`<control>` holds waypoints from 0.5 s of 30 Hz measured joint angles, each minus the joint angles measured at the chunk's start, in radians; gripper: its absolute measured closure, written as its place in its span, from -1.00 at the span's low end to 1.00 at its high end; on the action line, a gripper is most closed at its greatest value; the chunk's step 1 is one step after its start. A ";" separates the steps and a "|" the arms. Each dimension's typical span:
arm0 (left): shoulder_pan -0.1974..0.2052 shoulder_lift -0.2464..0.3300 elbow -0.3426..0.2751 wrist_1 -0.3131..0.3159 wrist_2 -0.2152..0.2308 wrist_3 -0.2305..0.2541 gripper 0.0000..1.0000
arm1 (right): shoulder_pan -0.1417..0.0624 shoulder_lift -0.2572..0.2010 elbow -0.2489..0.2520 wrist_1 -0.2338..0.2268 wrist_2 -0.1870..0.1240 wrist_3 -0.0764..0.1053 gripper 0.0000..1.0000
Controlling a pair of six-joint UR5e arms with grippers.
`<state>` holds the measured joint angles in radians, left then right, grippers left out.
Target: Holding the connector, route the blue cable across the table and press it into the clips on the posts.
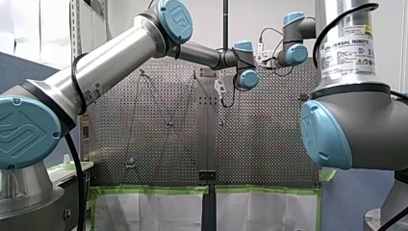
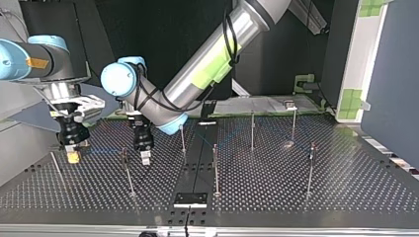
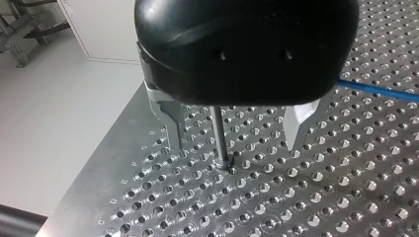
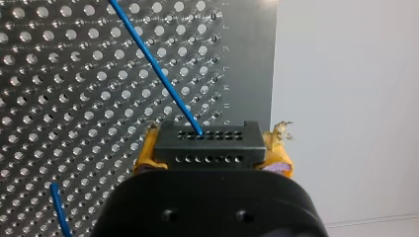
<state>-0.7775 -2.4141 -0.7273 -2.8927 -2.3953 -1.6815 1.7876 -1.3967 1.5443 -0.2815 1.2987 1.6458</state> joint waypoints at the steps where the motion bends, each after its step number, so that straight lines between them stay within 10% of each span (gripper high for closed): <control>1: 0.000 0.000 0.000 0.000 0.000 0.000 -1.00 | 0.000 0.000 0.000 0.000 0.000 0.000 1.00; 15: 0.008 0.000 -0.003 0.005 0.005 0.005 -1.00 | 0.000 0.000 0.000 0.000 0.000 0.000 1.00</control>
<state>-0.7699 -2.4140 -0.7303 -2.8878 -2.3900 -1.6766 1.7878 -1.3966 1.5444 -0.2813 1.2984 1.6459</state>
